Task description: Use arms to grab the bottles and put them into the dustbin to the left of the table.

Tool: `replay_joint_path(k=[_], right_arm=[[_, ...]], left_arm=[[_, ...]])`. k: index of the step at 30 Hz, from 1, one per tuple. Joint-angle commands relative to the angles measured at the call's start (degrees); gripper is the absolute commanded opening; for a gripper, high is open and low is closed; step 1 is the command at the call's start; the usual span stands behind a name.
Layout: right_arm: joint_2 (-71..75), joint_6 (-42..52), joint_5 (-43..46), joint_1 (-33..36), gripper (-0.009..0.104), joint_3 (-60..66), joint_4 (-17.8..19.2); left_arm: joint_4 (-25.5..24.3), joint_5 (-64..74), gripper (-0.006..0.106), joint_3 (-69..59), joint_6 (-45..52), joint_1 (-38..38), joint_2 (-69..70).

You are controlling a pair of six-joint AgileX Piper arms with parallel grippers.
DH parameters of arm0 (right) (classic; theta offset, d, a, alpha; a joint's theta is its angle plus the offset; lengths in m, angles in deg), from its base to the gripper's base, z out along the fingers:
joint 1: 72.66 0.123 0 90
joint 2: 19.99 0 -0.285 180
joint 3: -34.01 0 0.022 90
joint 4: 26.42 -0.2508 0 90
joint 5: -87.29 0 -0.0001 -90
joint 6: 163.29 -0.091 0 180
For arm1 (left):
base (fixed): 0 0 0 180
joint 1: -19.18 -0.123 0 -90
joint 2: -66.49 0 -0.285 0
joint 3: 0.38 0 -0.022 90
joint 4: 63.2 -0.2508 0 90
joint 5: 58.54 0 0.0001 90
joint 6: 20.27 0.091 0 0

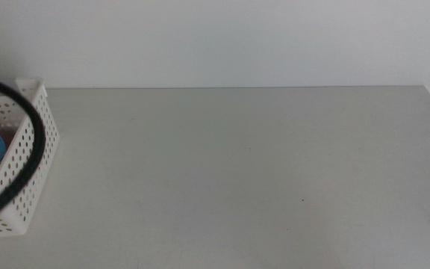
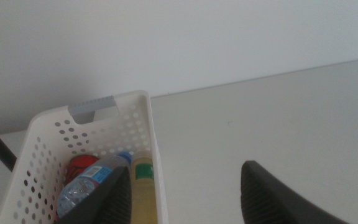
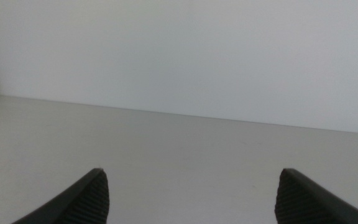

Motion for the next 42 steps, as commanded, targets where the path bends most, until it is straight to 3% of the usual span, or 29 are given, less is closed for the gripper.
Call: replay_joint_path(k=[1,9,18,29,34,42], right_arm=[[4.1,0.7,3.9,-4.0,0.071,1.9,0.2],[16.1,0.7,2.6,-13.4,0.071,9.5,-1.1],[17.3,0.7,2.9,-14.6,0.071,13.3,-1.0],[17.3,0.7,2.8,-14.6,0.071,17.2,-0.7],[17.3,0.7,2.8,-14.5,0.071,17.2,3.1],[17.3,0.7,2.8,-14.5,0.071,17.2,3.3]], left_arm=[[0.8,-9.2,0.058,-2.5,-0.8,0.4,3.7],[0.8,-18.7,0.052,-19.3,-0.8,0.4,21.7],[5.7,-18.7,0.046,-38.1,-0.8,0.4,40.1],[6.0,-20.3,0.036,-43.5,-0.8,0.4,39.9],[6.0,-20.2,0.03,-43.5,-0.8,0.4,39.9],[6.0,-20.2,0.02,-43.5,-0.8,0.4,39.9]])
